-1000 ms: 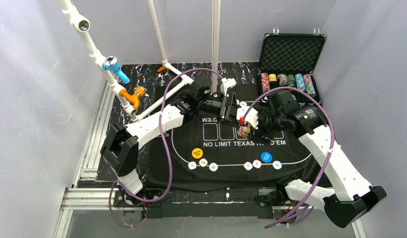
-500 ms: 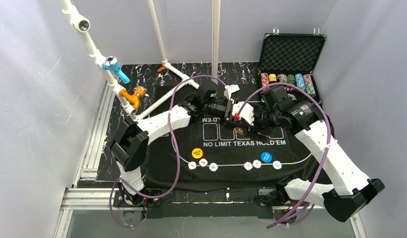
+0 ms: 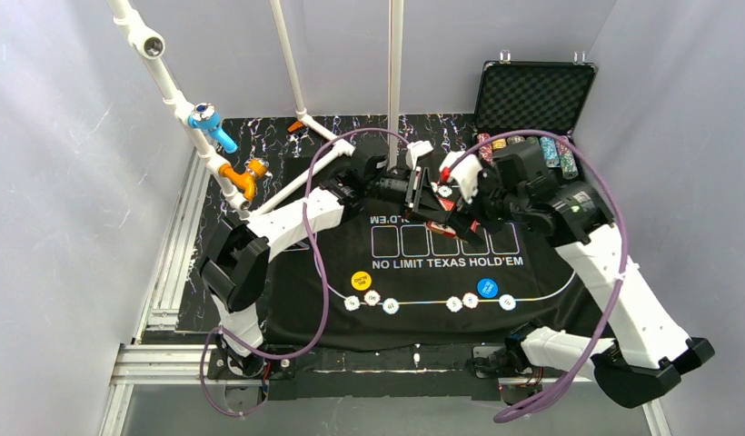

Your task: Distribute texas hold em gaming equipment

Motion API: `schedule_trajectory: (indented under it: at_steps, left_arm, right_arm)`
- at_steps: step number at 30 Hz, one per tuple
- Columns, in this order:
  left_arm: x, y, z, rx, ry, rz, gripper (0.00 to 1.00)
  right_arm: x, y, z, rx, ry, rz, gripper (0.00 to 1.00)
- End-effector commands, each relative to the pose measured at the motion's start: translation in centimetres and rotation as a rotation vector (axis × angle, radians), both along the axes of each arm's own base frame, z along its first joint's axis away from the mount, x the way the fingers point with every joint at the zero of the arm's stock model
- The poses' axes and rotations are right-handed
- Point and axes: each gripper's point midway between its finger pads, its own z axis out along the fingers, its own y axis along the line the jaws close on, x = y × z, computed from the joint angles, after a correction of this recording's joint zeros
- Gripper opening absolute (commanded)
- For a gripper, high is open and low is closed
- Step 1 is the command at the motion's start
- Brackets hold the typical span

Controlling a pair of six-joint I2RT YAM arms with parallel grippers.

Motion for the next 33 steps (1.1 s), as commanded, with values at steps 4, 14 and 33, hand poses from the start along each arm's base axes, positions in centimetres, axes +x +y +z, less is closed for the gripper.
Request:
schedule_trajectory:
  at_steps: [4,14,33]
  left_arm:
    - [0.3,1.7,5.4,-0.171,-0.114,-0.055,0.0]
    - [1.9,2.2,7.1,-0.281,-0.128,-0.01,0.0]
    - [3.1,2.0,7.5,-0.351,-0.09,0.041,0.0]
  right_arm:
    - [-1.4,0.9,6.4,0.279,0.155,-0.122,0.98]
    - [-2.1,1.0,6.0,0.673,0.549,-0.251,0.98]
    - [0.9,0.8,5.8,1.039,0.809,-0.293,0.95]
